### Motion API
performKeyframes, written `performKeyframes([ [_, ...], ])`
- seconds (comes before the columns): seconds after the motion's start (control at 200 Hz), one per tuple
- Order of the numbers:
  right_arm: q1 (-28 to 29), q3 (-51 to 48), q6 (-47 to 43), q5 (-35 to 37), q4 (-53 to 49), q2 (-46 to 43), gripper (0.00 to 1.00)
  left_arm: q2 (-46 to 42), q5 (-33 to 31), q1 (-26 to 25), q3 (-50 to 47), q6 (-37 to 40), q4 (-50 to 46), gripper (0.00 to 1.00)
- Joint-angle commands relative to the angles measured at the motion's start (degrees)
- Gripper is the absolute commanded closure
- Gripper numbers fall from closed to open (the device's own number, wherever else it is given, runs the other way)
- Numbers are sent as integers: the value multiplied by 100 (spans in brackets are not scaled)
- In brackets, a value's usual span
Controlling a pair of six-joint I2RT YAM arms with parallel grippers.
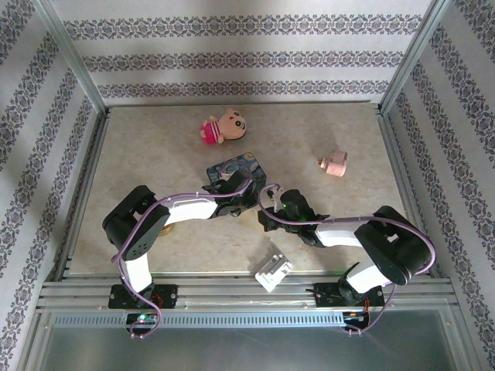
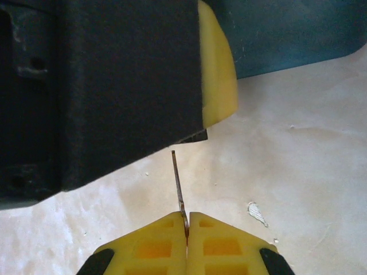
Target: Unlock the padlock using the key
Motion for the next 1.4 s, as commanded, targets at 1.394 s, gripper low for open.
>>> performKeyframes([
  [1.394,54,17,447,517,768,55,100,13,201,-42,109,-132,403,100],
])
